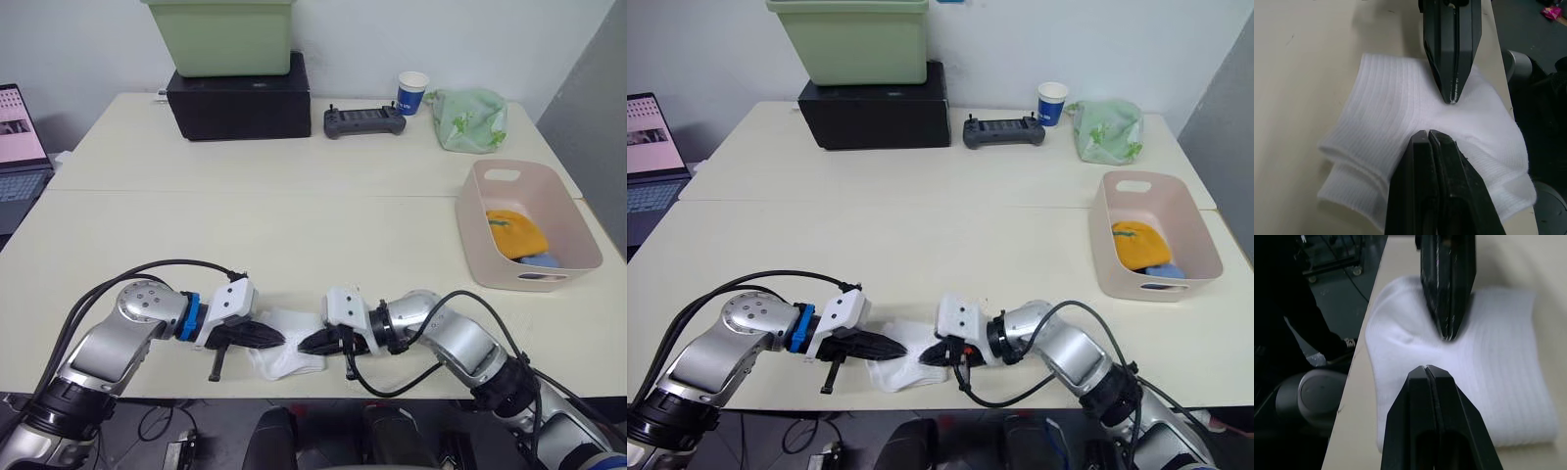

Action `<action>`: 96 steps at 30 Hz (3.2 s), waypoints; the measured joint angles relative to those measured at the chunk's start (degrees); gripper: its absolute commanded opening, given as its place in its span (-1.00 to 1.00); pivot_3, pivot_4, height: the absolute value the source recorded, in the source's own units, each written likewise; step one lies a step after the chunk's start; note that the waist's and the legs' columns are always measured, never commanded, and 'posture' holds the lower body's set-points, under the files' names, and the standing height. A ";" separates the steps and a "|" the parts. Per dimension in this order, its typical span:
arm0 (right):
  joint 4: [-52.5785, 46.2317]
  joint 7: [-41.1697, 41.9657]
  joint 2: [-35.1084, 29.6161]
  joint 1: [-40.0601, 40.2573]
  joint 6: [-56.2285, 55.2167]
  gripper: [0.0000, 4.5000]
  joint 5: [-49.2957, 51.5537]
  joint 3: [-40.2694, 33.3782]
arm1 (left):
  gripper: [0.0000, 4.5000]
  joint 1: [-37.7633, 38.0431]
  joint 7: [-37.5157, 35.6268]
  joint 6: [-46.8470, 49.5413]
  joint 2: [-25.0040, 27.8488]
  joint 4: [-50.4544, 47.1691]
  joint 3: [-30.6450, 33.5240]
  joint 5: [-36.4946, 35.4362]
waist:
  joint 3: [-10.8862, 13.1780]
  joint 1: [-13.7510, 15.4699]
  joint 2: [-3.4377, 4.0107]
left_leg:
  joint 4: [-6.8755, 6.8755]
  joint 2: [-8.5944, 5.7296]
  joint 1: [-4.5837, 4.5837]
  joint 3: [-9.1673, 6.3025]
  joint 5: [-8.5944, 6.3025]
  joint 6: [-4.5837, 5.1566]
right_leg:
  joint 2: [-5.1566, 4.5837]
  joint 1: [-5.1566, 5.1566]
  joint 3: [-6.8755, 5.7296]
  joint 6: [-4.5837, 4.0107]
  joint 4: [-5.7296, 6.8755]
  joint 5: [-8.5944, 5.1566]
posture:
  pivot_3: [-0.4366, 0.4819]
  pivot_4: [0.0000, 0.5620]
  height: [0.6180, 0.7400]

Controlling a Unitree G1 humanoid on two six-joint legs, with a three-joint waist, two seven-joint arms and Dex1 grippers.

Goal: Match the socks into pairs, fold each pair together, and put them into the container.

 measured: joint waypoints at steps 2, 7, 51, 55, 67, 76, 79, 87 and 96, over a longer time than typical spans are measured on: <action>-0.05 1.60 -1.21 0.11 -1.09 -0.99 -0.94 0.54 | -1.00 0.57 0.00 -0.18 0.32 0.01 0.06 0.10 | 0.00 0.07 0.00 | 0.02 0.00 0.00 -0.01 0.00 0.00 | -0.02 0.01 0.01 0.00 0.00 0.00 | -0.05 -0.47 0.92; -2.17 2.79 -4.46 2.04 -4.05 -0.99 -2.59 0.30 | -1.00 2.21 -0.39 -2.92 1.09 1.21 0.34 0.64 | -0.01 0.17 0.00 | 0.01 0.01 0.01 -0.02 0.00 0.00 | -0.03 0.04 -0.04 0.00 -0.01 0.00 | -0.05 -0.47 0.92; -5.30 -27.91 22.69 0.13 61.90 0.99 23.45 -27.86 | -1.00 8.92 2.38 -10.41 3.27 1.71 4.56 1.55 | -0.09 -0.67 0.12 | -0.17 0.03 0.44 0.10 -0.01 0.01 | 0.07 0.19 0.21 0.02 0.09 -0.02 | -0.05 -0.47 0.92; -0.54 -30.07 26.53 -1.95 60.76 0.99 22.95 -28.44 | -1.00 9.92 2.86 -9.43 3.50 0.45 5.44 1.55 | -0.09 -1.07 0.12 | -0.18 0.05 0.44 0.09 -0.01 0.01 | 0.08 0.17 0.20 0.01 0.10 -0.02 | -0.05 -0.47 0.92; 1.13 -33.30 25.01 -1.85 56.79 -0.63 21.17 -27.13 | -1.00 10.34 4.47 -4.40 1.03 -0.12 7.23 -3.18 | -0.07 -1.46 0.14 | -0.16 0.12 0.23 0.07 -0.01 0.01 | 0.00 0.05 0.20 0.04 0.07 -0.03 | -0.05 -0.47 0.92; -11.05 -30.03 10.67 2.68 49.83 -1.00 21.36 -21.41 | -0.92 -0.66 11.79 9.39 -5.54 -1.64 9.65 -10.80 | -0.05 -0.42 0.08 | -0.10 0.01 0.01 0.04 0.00 0.01 | 0.00 0.00 0.06 0.05 -0.01 -0.03 | -0.05 -0.47 0.92; -18.02 -29.17 3.64 6.62 48.32 -1.00 21.49 -23.20 | -0.61 -9.14 15.03 13.50 -10.28 -2.45 8.04 -12.43 | -0.06 0.49 0.04 | 0.06 -0.06 -0.17 0.08 0.00 0.00 | 0.02 -0.01 -0.06 0.10 -0.08 -0.03 | -0.05 -0.47 0.92; -38.69 -33.20 1.29 20.25 46.97 -1.00 24.18 -42.05 | 0.52 -31.72 15.85 19.48 -22.73 3.90 -1.67 -11.56 | -0.04 1.32 0.01 | 0.26 -0.23 -0.28 0.02 0.00 0.00 | 0.23 0.05 -0.20 0.07 -0.05 0.01 | -0.05 -0.47 0.92; -44.18 -35.37 -10.90 22.02 44.04 -1.00 37.23 -74.28 | 0.98 -39.98 11.36 21.05 -27.16 12.02 -3.66 -11.21 | 0.03 0.28 0.16 | 0.29 -0.25 -0.16 0.16 0.00 0.00 | 0.30 0.09 -0.01 0.09 0.00 0.00 | -0.05 -0.47 0.92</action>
